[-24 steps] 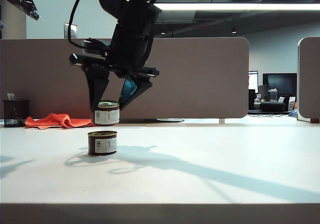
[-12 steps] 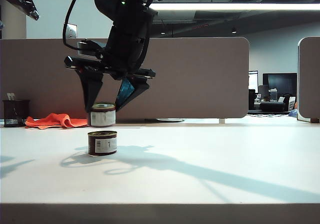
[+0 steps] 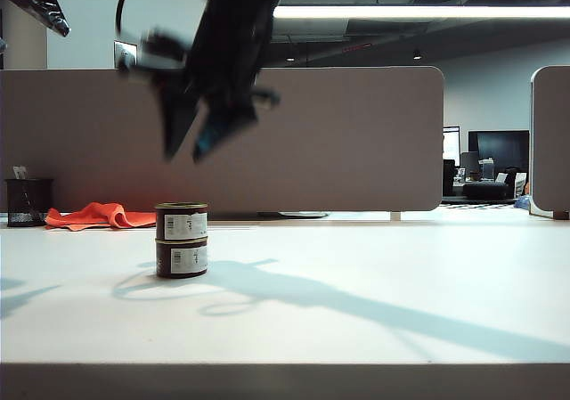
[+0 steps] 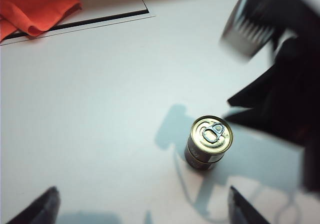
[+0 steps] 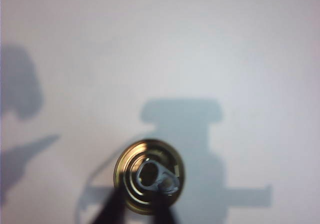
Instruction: Stack a can of tomatoes on the right onto the can of tomatoes on the left.
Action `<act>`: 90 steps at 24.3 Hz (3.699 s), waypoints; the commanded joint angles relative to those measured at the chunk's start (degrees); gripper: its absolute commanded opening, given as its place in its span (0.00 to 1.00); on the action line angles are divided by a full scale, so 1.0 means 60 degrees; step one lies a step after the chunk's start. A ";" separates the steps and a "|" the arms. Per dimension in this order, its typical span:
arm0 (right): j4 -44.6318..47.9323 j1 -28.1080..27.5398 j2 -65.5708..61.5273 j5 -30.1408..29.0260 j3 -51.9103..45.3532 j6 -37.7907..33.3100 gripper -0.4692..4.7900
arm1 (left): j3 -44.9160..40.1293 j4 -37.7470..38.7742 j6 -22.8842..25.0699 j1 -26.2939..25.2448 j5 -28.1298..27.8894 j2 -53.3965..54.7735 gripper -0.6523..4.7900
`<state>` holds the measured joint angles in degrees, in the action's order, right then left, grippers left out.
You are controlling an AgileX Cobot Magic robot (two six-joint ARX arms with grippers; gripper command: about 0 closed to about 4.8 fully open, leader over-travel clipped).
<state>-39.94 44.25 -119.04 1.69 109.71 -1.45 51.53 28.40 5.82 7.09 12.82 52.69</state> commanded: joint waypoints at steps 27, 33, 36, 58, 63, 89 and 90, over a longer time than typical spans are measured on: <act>0.0758 -0.2648 0.9038 0.2011 -0.5599 0.0208 0.08 | -0.0503 0.0033 0.0211 0.0841 -0.0958 -0.2051 0.11; 0.1705 -0.2648 1.2287 0.2481 -0.8794 0.0208 0.08 | -0.2109 -0.0186 -0.0084 0.0863 -0.0958 -0.4258 0.11; 0.1738 -0.2648 1.3391 0.2452 -0.9759 0.0200 0.08 | -0.2517 -0.0266 -0.0484 0.0871 -0.0943 -0.5111 0.11; 0.6459 -0.2645 1.7843 0.3264 -1.6145 0.0029 0.08 | -0.6859 -0.4335 -0.1220 0.0911 -0.1308 -0.6076 0.11; 0.6801 -0.2645 1.7850 0.3005 -1.6793 0.0029 0.08 | -0.7227 -0.4561 -0.0805 0.0911 -0.1242 -0.6084 0.11; 0.7919 -0.2648 1.7981 0.2688 -1.8272 0.0004 0.08 | -0.8528 -0.5880 -0.1308 0.0918 -0.1005 -0.6594 0.11; 0.7919 -0.2645 1.8043 0.2688 -1.8272 0.0007 0.08 | -0.8528 -0.5869 -0.1348 0.0918 -0.1049 -0.6732 0.11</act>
<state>6.17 28.34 -11.35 17.80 0.40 -1.45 0.16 -5.87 -1.37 12.53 6.46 13.23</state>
